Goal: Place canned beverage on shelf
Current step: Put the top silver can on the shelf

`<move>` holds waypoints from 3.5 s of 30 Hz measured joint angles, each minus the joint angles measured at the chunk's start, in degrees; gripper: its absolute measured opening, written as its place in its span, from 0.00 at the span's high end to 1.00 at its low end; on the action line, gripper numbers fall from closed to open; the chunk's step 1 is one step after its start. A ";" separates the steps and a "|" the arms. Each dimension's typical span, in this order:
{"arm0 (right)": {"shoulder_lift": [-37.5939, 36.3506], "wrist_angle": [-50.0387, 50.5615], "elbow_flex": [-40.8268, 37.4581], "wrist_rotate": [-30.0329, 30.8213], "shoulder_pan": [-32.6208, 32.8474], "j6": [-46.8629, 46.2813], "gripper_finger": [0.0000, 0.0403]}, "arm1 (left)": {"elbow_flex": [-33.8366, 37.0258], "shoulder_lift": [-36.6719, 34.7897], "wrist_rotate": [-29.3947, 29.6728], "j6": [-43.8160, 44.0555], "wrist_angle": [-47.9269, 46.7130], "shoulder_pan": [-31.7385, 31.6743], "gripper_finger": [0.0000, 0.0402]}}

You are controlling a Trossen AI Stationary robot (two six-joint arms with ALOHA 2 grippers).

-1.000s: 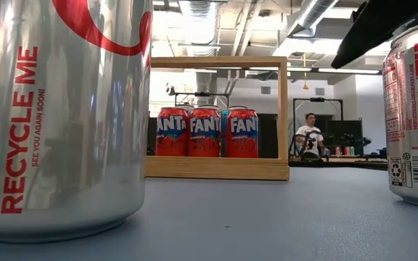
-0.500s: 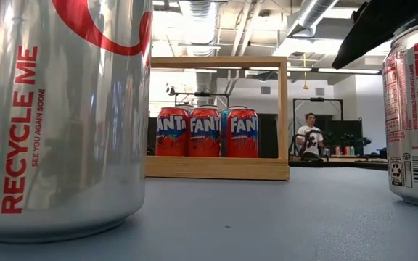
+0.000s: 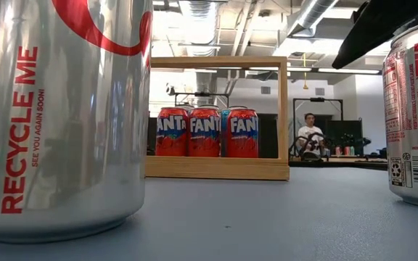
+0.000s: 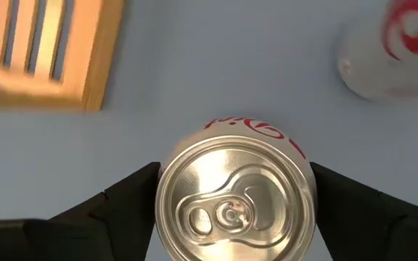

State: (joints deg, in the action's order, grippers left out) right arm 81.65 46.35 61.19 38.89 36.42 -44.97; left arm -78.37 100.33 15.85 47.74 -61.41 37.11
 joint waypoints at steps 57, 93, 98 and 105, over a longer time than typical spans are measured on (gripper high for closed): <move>0.15 -12.77 0.02 0.46 -2.19 0.48 0.16 | 19.98 -20.55 -7.22 -56.30 18.26 -0.69 0.26; 0.20 -12.49 0.02 -1.40 -2.71 3.45 0.16 | 20.48 -20.55 -10.74 -61.00 20.38 -4.79 0.20; 0.20 -12.48 0.02 -1.44 -2.71 3.50 0.16 | 20.48 -20.52 -10.98 -60.54 20.41 -5.28 0.19; 0.20 -12.50 0.02 -1.44 -2.71 4.37 0.16 | 20.48 -20.55 -10.38 -60.05 22.60 -5.28 0.14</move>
State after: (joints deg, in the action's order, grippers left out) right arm 81.84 33.85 61.21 37.45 33.71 -40.60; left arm -57.89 79.79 5.46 -12.31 -38.81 31.83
